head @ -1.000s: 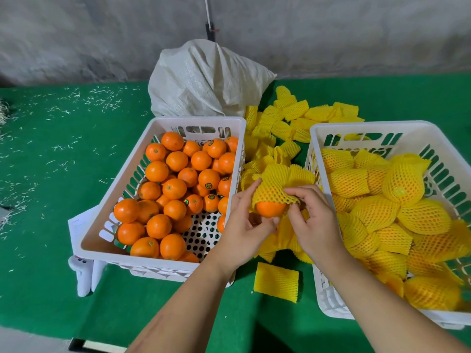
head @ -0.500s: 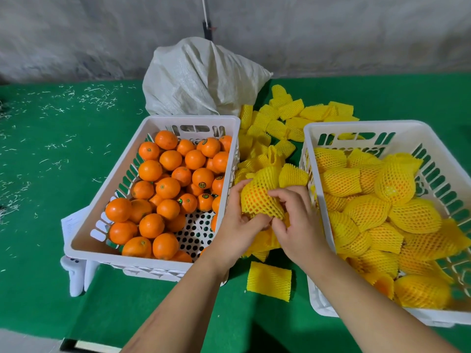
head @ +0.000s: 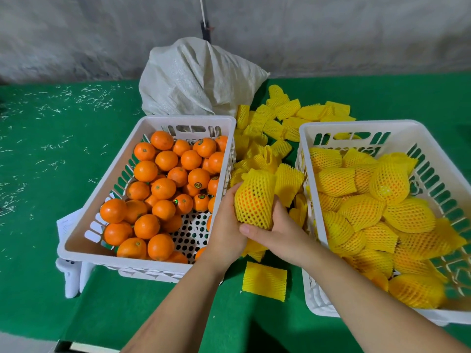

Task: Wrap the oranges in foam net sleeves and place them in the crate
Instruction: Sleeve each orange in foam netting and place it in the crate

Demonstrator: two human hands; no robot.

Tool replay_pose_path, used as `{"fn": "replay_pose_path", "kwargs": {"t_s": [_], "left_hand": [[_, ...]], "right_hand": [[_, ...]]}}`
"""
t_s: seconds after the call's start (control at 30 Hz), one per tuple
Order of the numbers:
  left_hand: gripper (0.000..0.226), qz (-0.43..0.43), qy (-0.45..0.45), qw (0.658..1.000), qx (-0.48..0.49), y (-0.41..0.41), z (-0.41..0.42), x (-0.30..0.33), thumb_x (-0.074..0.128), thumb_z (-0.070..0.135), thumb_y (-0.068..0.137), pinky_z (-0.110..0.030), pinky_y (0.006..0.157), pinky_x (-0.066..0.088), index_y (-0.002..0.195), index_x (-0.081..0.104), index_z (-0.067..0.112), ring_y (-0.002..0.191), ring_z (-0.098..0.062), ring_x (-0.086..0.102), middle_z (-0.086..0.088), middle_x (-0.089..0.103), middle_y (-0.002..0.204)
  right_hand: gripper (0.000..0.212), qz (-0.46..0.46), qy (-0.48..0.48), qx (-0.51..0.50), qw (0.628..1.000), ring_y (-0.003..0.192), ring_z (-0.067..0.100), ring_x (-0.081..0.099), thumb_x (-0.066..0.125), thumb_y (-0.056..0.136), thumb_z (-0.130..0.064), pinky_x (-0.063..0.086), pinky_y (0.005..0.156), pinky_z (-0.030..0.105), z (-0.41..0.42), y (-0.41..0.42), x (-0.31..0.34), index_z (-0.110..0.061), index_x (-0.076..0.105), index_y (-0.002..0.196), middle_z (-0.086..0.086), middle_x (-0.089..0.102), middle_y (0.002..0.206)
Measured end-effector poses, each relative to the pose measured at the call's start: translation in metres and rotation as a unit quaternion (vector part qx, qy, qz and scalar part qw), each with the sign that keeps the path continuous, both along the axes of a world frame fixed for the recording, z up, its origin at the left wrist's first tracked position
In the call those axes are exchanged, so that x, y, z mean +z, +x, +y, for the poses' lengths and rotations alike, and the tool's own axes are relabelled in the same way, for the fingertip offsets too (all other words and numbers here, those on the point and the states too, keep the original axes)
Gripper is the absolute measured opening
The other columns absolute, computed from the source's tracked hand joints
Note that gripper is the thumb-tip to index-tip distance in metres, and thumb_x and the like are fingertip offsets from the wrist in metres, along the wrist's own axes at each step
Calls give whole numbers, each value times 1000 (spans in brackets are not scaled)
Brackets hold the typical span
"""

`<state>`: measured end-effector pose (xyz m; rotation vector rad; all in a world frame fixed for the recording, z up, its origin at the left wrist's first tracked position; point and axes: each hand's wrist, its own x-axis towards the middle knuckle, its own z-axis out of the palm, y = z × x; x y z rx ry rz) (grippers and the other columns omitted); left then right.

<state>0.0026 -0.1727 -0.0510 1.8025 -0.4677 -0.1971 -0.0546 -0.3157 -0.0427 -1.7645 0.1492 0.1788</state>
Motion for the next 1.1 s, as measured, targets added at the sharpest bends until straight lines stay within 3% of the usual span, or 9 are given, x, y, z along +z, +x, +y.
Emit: {"fn": "replay_pose_path", "kwargs": {"t_s": [0.1, 0.2, 0.3, 0.4, 0.63, 0.83, 0.93, 1.0, 1.1], "left_hand": [[60, -23, 48, 999, 5, 1, 0, -2, 78, 18, 94, -27, 101, 54, 147, 51, 27, 124, 0, 58, 15, 61, 135], [47, -53, 39, 997, -31, -3, -3, -4, 70, 16, 100, -35, 98, 56, 142, 56, 30, 121, -11, 62, 15, 65, 130], [40, -52, 44, 997, -21, 0, -6, -12, 58, 12, 101, -53, 91, 54, 138, 60, 25, 110, -26, 63, -1, 67, 117], [42, -56, 64, 996, -16, 2, -6, -12, 48, 22, 99, -43, 91, 51, 139, 61, 28, 108, -20, 60, -4, 64, 111], [34, -137, 77, 987, -32, -12, -15, -6, 46, 24, 108, -18, 76, 41, 138, 61, 27, 94, -10, 59, 7, 58, 97], [31, -177, 103, 979, 3, 13, 20, 6, 55, 30, 107, -23, 80, 51, 138, 59, 31, 104, -7, 61, 17, 60, 110], [37, 20, 72, 987, 144, 41, 42, 4, 55, 30, 108, -25, 68, 52, 145, 53, 32, 88, 2, 65, 16, 64, 108], [46, 143, 127, 969, 158, 55, 51, 1, 54, 27, 108, -24, 66, 50, 153, 47, 22, 78, -2, 64, 11, 64, 109], [44, 192, 207, 958, 56, 64, 53, -4, 53, 26, 110, -29, 70, 53, 152, 46, 15, 84, -15, 66, -6, 69, 116]], "right_hand": [[74, 18, 27, -73, 997, 121, -4, 54, 76, 72, -59, 47, 77, 8, -7, 2, 1, -59, 35, 134, -32, 54, 125], [84, 32, 59, -89, 994, 103, -34, 40, 74, 60, -68, 43, 69, 0, -11, 1, 4, -64, 26, 129, -54, 38, 108], [89, 34, 193, -55, 979, 122, -7, 57, 84, 55, -78, 56, 95, 26, -10, 3, 0, -63, 36, 129, -28, 56, 133], [101, 20, 250, -91, 964, 125, 14, 63, 86, 54, -77, 56, 100, 47, -11, 7, -2, -55, 38, 141, -13, 61, 139], [112, -49, 294, -202, 933, 126, 19, 62, 94, 61, -29, 58, 89, 32, -22, 10, -11, -55, 27, 147, 1, 53, 145], [125, -177, 328, -454, 810, 133, 18, 57, 94, 65, -39, 48, 109, 43, -36, 16, -6, -62, 2, 147, -10, 45, 153], [131, -158, 267, -410, 858, 121, -6, 61, 86, 74, -49, 53, 91, 19, -28, 15, -8, -58, -19, 151, -26, 40, 151], [116, -150, 172, -378, 897, 110, -14, 62, 78, 84, -42, 52, 73, 7, -22, 13, -9, -57, -14, 152, -23, 38, 155], [75, -76, -64, -272, 957, 130, 13, 55, 70, 95, -32, 57, 84, 26, -18, 15, -14, -46, 25, 153, -10, 27, 162]]}}
